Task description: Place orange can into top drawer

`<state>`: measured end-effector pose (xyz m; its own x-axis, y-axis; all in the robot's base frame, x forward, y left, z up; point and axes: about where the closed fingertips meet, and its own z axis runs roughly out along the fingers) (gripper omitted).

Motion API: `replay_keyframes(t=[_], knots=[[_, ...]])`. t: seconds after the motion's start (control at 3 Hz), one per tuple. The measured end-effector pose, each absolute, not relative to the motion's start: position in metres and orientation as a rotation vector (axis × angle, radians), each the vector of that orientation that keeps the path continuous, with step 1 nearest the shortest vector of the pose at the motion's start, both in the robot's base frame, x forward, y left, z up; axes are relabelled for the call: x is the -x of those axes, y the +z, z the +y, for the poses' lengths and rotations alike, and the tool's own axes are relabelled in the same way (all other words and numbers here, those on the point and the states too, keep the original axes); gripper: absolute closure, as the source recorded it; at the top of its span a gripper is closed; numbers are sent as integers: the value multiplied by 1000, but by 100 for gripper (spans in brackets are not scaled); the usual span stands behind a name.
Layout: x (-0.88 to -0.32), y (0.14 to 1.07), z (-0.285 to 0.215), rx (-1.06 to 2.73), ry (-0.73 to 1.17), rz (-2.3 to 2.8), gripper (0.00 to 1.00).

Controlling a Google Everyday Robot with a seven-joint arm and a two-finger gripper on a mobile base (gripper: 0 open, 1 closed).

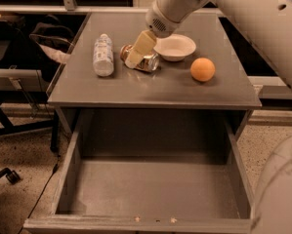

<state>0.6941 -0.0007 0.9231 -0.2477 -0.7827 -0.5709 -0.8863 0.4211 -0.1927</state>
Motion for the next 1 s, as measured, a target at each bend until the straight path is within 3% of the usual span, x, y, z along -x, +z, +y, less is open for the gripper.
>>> replay_keyframes(t=[1.0], knots=[[-721,901,-9,1335,277,2135,0]])
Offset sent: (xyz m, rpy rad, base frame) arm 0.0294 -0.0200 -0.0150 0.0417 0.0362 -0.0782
